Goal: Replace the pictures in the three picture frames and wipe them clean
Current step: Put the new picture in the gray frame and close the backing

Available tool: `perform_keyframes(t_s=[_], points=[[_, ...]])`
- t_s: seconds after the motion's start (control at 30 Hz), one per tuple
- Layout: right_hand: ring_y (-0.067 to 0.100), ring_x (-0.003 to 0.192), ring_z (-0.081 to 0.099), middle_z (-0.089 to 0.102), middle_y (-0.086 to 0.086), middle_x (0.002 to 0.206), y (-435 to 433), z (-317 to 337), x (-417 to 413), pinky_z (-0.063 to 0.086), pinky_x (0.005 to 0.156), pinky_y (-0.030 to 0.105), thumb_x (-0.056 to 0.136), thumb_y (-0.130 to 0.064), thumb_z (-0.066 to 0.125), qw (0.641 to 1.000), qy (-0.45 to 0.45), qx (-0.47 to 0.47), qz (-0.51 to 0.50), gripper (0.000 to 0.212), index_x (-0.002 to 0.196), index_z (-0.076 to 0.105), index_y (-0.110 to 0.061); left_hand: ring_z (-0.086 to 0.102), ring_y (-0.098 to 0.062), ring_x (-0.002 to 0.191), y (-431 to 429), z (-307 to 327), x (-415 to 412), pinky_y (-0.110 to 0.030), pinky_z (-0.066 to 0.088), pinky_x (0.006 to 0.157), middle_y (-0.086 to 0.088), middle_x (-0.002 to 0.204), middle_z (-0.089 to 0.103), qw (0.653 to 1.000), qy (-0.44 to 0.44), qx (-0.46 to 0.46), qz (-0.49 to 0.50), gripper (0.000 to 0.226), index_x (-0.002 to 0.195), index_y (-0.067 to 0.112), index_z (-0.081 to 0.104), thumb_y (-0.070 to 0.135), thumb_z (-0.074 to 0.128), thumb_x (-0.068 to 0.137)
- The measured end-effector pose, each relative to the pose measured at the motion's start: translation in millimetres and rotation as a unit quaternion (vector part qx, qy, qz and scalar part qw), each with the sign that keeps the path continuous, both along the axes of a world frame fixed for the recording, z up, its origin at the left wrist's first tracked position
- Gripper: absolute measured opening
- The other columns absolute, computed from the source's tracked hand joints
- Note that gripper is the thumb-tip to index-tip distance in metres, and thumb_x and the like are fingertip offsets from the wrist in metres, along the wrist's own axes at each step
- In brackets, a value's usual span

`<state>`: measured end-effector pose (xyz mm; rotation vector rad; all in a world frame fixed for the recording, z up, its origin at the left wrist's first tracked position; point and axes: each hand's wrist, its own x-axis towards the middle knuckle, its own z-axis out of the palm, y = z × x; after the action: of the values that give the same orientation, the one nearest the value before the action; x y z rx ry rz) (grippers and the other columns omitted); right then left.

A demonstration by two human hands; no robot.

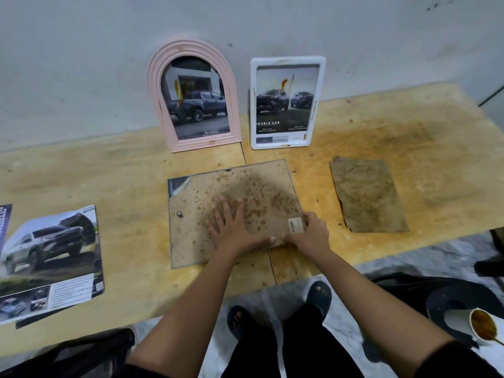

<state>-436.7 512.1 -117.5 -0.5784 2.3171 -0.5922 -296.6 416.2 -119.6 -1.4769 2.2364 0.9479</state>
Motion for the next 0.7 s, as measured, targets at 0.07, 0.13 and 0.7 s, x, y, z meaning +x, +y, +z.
perform_keyframes(t_s=[0.07, 0.13, 0.7], points=[[0.028, 0.114, 0.043, 0.044, 0.011, 0.121, 4.8, -2.3, 4.4, 0.041, 0.095, 0.036, 0.064, -0.028, 0.083, 1.0, 0.009, -0.022, -0.006, 0.076, 0.129, 0.044, -0.016, -0.039, -0.033, 0.133, 0.7, -2.3, 0.4, -0.056, -0.022, 0.106, -0.009, 0.146, -0.042, 1.0, 0.003, 0.002, -0.006, 0.127, 0.143, 0.033, -0.023, 0.079, 0.06, 0.059], [0.027, 0.113, 0.045, 0.045, 0.011, 0.121, 6.4, -4.8, 6.0, 0.042, 0.097, 0.037, 0.063, -0.027, 0.084, 0.999, 0.005, -0.04, -0.023, 0.077, 0.129, 0.045, -0.016, -0.041, -0.033, 0.132, 1.2, -5.6, 0.6, -0.056, -0.024, 0.105, -0.009, 0.145, -0.042, 1.0, 0.005, -0.002, -0.007, 0.128, 0.142, 0.034, -0.025, 0.081, 0.059, 0.058], [0.028, 0.106, 0.044, 0.039, 0.009, 0.119, -2.4, -12.3, 7.4, 0.043, 0.091, 0.035, 0.062, -0.021, 0.085, 0.994, 0.003, -0.04, -0.102, 0.07, 0.118, 0.044, -0.018, -0.042, -0.029, 0.132, 4.1, -21.0, -3.0, -0.057, -0.019, 0.107, -0.003, 0.144, -0.045, 1.0, 0.014, -0.02, 0.011, 0.125, 0.143, 0.036, -0.023, 0.078, 0.061, 0.059]])
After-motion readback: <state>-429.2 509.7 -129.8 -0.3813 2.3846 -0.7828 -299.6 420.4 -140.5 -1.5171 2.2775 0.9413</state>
